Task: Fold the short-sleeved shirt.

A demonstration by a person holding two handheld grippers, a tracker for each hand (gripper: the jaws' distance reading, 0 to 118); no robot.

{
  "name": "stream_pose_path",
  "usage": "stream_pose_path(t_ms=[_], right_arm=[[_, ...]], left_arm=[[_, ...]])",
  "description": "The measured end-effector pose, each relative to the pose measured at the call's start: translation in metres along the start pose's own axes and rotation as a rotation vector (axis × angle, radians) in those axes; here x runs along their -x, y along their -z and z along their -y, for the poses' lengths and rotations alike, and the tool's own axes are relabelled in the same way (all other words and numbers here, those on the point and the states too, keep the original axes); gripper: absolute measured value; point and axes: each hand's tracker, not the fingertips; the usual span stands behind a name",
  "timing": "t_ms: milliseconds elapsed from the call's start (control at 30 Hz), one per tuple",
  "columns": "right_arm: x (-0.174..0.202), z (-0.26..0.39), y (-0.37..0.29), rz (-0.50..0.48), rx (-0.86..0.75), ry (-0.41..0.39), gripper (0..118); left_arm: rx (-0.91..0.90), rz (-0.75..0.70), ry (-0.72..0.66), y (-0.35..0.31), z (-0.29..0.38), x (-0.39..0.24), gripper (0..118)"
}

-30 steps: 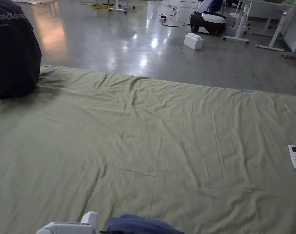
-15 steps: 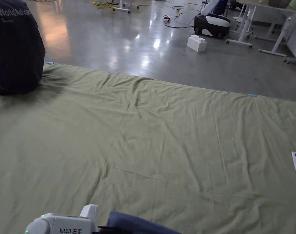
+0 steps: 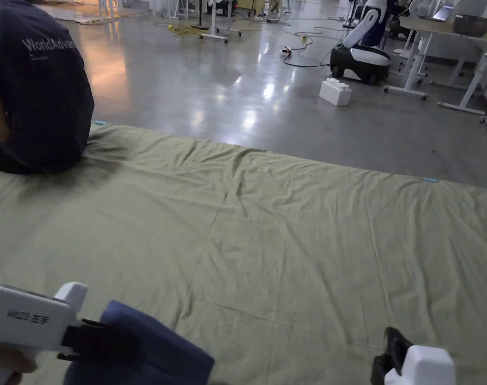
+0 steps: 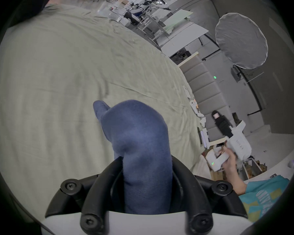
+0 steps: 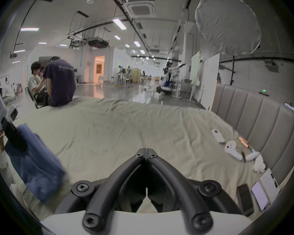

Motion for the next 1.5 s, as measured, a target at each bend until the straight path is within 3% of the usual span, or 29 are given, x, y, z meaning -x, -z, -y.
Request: stream_pose_path(t_ms=[267, 500, 700, 767, 900, 967, 1033, 1300, 1400, 1500], right_arm=[[-0.032, -0.023, 0.005, 0.075, -0.043, 0.011, 1], [-0.035, -0.016, 0.004, 0.094, -0.011, 0.017, 1], [-0.029, -0.011, 0.006, 0.084, 0.007, 0.017, 1], [-0.027, -0.009, 0.006, 0.078, 0.01, 0.017, 1], [-0.025, -0.007, 0.006, 0.068, 0.017, 0.019, 1], [-0.024, -0.008, 0.005, 0.063, 0.019, 0.015, 1], [-0.025, -0.008, 0.004, 0.06, 0.019, 0.012, 1], [-0.03, -0.01, -0.001, 0.06, 0.007, 0.023, 1], [-0.031, -0.01, -0.001, 0.06, 0.004, 0.034, 1], [-0.03, -0.011, -0.001, 0.056, 0.003, 0.047, 1]], left_arm=[[0.046, -0.218, -0.018, -0.075, -0.031, 0.067, 22], [0.047, -0.39, -0.084, -0.127, -0.044, 0.108, 22], [0.08, -0.558, -0.114, -0.12, -0.038, 0.101, 23], [0.088, -0.59, -0.119, -0.126, -0.048, 0.133, 24], [0.087, -0.673, -0.127, -0.107, -0.038, 0.143, 40], [0.094, -0.778, -0.096, -0.1, -0.035, 0.144, 55], [0.083, -0.868, -0.044, -0.087, -0.022, 0.11, 61], [-0.143, -1.066, 0.122, -0.072, -0.016, 0.04, 61], [-0.262, -1.065, 0.222, -0.052, -0.01, 0.004, 61], [-0.386, -0.972, 0.279, -0.022, 0.005, -0.044, 61]])
